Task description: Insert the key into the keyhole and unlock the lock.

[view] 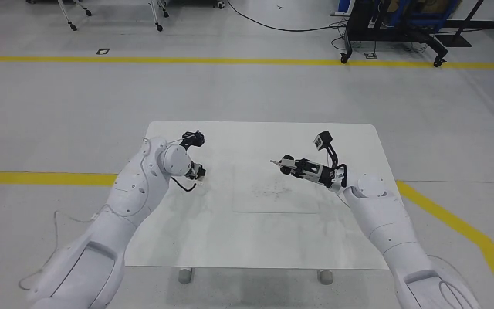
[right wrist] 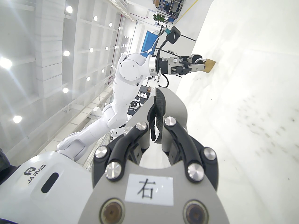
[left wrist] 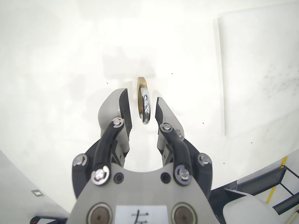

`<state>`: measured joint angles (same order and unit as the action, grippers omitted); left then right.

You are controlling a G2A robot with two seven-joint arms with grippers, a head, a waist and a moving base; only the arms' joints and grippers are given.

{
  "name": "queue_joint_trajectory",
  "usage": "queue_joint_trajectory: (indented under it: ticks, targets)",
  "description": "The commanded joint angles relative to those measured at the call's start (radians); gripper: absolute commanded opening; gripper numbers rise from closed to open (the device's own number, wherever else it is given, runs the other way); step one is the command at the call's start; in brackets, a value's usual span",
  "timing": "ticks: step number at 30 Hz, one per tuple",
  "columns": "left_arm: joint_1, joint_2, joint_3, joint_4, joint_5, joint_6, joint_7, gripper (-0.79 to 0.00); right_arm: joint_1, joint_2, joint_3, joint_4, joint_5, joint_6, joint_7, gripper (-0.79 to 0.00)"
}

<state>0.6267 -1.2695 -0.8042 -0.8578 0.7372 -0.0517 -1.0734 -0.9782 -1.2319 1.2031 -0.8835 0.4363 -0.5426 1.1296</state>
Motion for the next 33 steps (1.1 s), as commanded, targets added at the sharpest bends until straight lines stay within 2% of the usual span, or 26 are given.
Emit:
queue_joint_trajectory:
  ticks: [1, 6, 9, 10, 11, 12, 24, 29, 33]
  targets:
    - [0.007, 0.004, -0.008, -0.014, 0.004, 0.002, 0.003, -0.582, 0.0, 0.0, 0.0, 0.0, 0.0, 0.0, 0.0, -0.785]
    - [0.019, 0.007, -0.02, -0.036, 0.008, 0.006, 0.005, -0.539, 0.0, 0.0, 0.0, 0.0, 0.0, 0.0, 0.0, -0.785]
    - [0.022, 0.005, -0.02, -0.036, 0.008, 0.008, 0.004, -0.563, 0.0, 0.0, 0.0, 0.0, 0.0, 0.0, 0.0, -0.785]
    - [0.022, 0.004, -0.019, -0.034, 0.008, 0.009, 0.004, -0.622, 0.0, 0.0, 0.0, 0.0, 0.0, 0.0, 0.0, -0.785]
    - [0.021, 0.003, -0.018, -0.032, 0.008, 0.011, 0.002, -0.751, 0.0, 0.0, 0.0, 0.0, 0.0, 0.0, 0.0, -0.785]
    - [0.02, 0.002, -0.015, -0.03, 0.013, 0.012, 0.0, -0.785, 0.0, 0.0, 0.0, 0.0, 0.0, 0.0, 0.0, -0.785]
    - [0.016, 0.001, -0.029, -0.031, 0.038, 0.01, 0.037, -0.785, 0.0, 0.0, 0.0, 0.0, 0.0, 0.0, 0.0, -0.785]
    - [0.062, 0.013, -0.082, -0.073, -0.003, -0.02, 0.169, -0.785, 0.0, 0.0, 0.0, 0.0, 0.0, 0.0, 0.0, -0.785]
    - [0.151, 0.032, -0.173, -0.128, -0.101, -0.096, 0.349, -0.785, 0.0, 0.0, 0.0, 0.0, 0.0, 0.0, 0.0, -0.785]
